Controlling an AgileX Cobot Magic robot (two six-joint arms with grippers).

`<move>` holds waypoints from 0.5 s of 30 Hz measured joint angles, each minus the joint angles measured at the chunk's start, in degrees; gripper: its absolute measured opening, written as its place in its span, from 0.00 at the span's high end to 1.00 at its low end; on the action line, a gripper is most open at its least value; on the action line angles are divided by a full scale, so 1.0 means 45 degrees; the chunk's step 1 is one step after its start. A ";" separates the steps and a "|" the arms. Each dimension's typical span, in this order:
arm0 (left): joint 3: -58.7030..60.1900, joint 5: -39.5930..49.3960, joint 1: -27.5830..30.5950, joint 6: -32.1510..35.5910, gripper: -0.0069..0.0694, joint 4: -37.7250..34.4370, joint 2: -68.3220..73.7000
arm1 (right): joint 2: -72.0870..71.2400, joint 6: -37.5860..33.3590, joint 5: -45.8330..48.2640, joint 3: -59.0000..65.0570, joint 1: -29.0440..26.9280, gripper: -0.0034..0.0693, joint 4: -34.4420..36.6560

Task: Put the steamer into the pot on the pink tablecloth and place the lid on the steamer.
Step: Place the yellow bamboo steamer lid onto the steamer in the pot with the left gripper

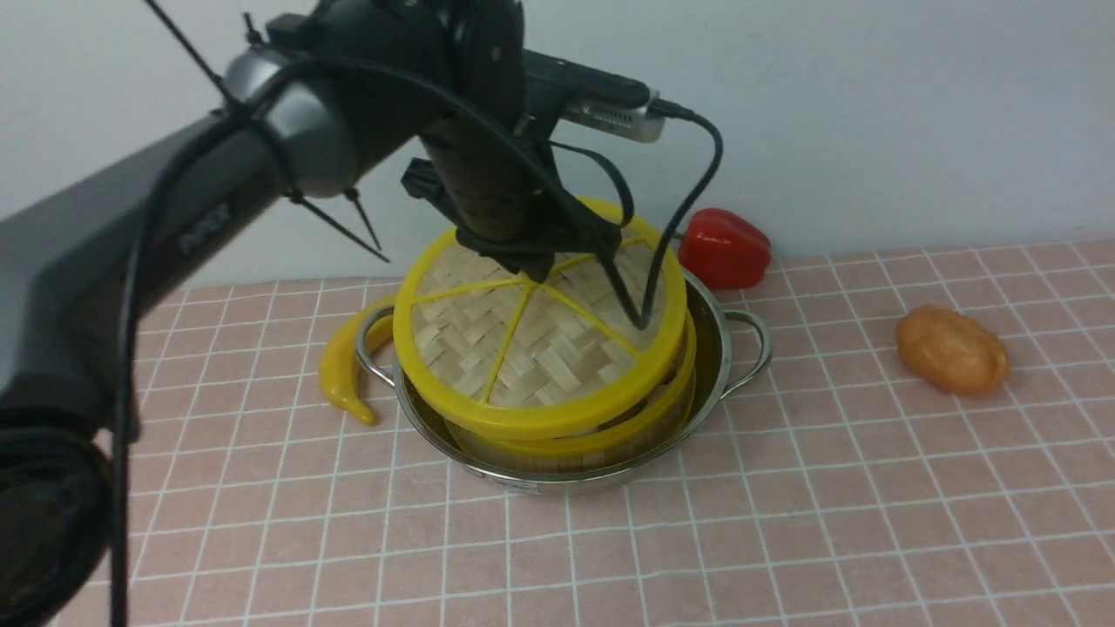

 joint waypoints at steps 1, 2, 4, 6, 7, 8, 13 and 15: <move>-0.0069 0.0064 0.0002 0.0000 0.76 0.0046 0.0056 | -0.0088 0.0000 0.0000 0.0000 0.0000 0.25 0.0000; -0.0515 0.0299 -0.0008 0.0000 0.76 0.0218 0.0418 | -0.0336 0.0000 0.0000 -0.0011 0.0000 0.25 0.0000; -0.0955 0.0532 -0.0008 0.0000 0.76 0.0339 0.0780 | -0.0713 0.0000 0.0000 -0.0011 0.0000 0.25 0.0000; -0.1161 0.0576 0.0006 0.0060 0.76 0.0394 0.0997 | -0.1015 0.0024 0.0000 -0.0011 0.0000 0.25 0.0000; -0.1192 0.0590 0.0006 0.0093 0.76 0.0394 0.1070 | -0.1104 0.0048 0.0000 -0.0011 0.0000 0.25 0.0000; -0.1227 0.0590 0.0006 0.0121 0.76 0.0394 0.1121 | -0.1222 0.0059 0.0000 -0.0011 0.0000 0.25 0.0000; -0.1234 0.0590 0.0006 0.0136 0.76 0.0382 0.1321 | -0.1309 0.0092 0.0000 -0.0011 0.0000 0.25 0.0000; -0.1234 0.0577 0.0006 0.0150 0.76 0.0293 0.1371 | -0.1268 0.0092 0.0000 -0.0011 0.0000 0.25 0.0000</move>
